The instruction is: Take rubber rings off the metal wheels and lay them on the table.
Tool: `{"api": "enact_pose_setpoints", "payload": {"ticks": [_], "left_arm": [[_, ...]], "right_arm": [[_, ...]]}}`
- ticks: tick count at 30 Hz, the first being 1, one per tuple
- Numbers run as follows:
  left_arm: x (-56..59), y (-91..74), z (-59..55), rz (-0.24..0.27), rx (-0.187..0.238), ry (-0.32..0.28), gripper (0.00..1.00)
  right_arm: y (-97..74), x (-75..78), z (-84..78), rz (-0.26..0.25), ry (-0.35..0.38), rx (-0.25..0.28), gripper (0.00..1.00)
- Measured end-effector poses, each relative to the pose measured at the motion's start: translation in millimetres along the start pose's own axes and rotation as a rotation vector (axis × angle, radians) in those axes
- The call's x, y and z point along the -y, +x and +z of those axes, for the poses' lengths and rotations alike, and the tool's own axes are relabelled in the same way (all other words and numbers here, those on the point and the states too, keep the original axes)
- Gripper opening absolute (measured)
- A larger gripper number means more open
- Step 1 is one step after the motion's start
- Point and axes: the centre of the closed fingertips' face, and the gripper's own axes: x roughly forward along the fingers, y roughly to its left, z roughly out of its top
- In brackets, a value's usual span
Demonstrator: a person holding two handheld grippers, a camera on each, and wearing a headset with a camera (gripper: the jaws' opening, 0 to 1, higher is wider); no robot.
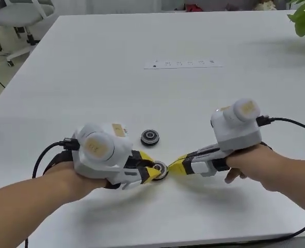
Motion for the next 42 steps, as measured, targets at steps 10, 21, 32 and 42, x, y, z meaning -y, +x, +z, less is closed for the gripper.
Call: {"api": "enact_pose_setpoints", "payload": {"ticks": [10, 21, 32, 42], "left_arm": [[-0.9, 0.5, 0.6, 0.010, -0.010, 0.004, 0.12], [-0.7, 0.2, 0.1, 0.014, -0.018, 0.014, 0.11], [-0.3, -0.1, -0.1, 0.011, -0.020, 0.021, 0.11], [1.0, 0.2, 0.2, 0.008, -0.024, 0.031, 0.10]], "right_arm": [[-1.2, 4.6, 4.0, 0.014, 0.088, 0.037, 0.00], [-0.7, 0.5, 6.6, 0.036, 0.112, 0.053, 0.00], [0.3, -4.6, 7.1, 0.046, 0.113, 0.052, 0.00], [2.0, -12.2, 8.3, 0.065, 0.107, 0.051, 0.00]]}}
